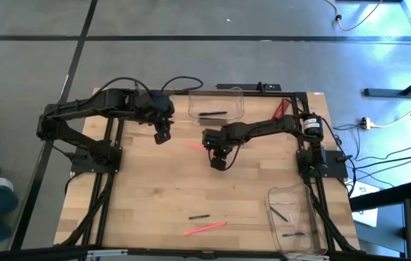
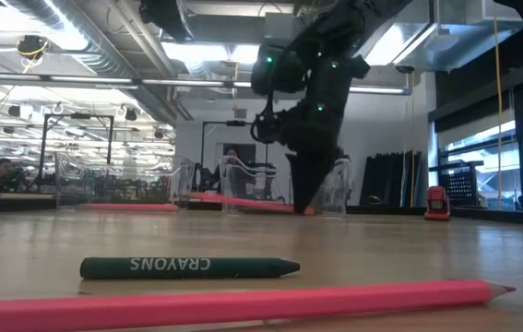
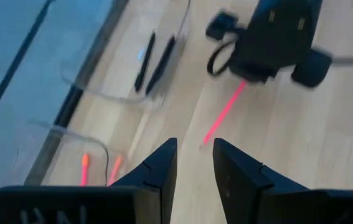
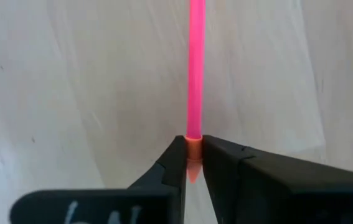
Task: Sort crayons/erasers/pens/pencils in bins
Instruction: Put the pink pencil into the top left transparent bin
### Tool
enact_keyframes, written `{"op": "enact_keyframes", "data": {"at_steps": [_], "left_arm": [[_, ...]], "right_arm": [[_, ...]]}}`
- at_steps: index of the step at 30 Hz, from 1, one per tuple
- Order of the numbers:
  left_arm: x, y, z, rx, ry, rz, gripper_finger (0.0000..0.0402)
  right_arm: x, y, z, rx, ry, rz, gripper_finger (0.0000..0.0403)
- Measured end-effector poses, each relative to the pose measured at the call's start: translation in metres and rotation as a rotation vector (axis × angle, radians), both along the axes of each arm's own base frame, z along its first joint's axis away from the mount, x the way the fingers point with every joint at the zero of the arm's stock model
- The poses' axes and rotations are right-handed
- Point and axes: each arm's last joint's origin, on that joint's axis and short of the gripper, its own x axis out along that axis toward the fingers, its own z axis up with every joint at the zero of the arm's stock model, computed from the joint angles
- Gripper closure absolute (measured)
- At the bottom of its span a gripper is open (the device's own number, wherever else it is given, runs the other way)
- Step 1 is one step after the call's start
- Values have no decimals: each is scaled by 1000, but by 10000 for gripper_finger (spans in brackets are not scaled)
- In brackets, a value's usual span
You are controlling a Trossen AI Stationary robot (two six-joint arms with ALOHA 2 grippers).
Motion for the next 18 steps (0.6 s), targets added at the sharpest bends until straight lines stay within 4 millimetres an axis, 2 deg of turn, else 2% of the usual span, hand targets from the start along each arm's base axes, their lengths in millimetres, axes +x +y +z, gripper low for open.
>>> {"op": "enact_keyframes", "data": {"at_steps": [8,18], "left_arm": [[-12,-2,-8,-52,138,5,305],[-12,-4,-8,-53,161,-112,305]], "right_arm": [[12,-1,19,-19,-57,39,360],[29,-5,59,-155,-141,106,360]]}}
